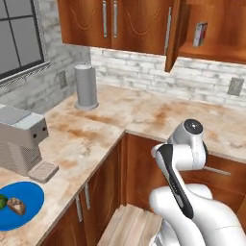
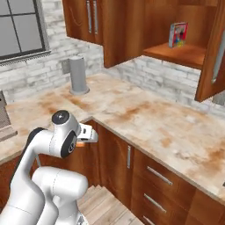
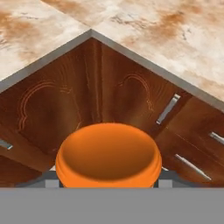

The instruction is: Pick the avocado and bread from the counter and place them on the plate. Then pick the jam from the cabinet and place it next to the plate. Lastly close the cabinet door.

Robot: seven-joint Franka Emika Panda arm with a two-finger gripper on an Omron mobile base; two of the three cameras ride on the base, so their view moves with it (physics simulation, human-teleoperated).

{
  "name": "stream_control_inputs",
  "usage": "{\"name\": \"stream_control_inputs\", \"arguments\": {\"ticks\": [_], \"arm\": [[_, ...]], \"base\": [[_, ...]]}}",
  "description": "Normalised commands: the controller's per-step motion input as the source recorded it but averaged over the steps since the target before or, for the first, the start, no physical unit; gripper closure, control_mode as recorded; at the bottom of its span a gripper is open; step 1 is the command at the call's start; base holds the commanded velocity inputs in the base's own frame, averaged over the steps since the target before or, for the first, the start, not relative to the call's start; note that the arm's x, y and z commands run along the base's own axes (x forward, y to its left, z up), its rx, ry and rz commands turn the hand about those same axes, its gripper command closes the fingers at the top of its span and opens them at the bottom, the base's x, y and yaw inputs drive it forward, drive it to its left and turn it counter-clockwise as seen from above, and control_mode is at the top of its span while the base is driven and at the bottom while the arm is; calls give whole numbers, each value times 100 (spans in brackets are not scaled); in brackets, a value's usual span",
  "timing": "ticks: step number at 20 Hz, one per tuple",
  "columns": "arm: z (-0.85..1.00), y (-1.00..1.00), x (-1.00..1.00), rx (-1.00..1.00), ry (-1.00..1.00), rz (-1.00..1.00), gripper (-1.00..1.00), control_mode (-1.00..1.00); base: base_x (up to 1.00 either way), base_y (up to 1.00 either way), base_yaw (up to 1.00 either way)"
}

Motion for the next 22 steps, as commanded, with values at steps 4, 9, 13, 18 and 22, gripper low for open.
{"name": "stream_control_inputs", "arguments": {"ticks": [4, 9, 13, 18, 22], "arm": [[0, 0, 0, 0, 0, 0, 100, 100], [0, 0, 0, 0, 0, 0, 100, 100], [0, 0, 0, 0, 0, 0, 100, 100], [0, 0, 0, 0, 0, 0, 100, 100], [0, 0, 0, 0, 0, 0, 100, 100]], "base": [[-49, -4, 66], [-32, -1, 63], [-15, 0, 60], [-14, 0, 58], [-2, 0, 56]]}}
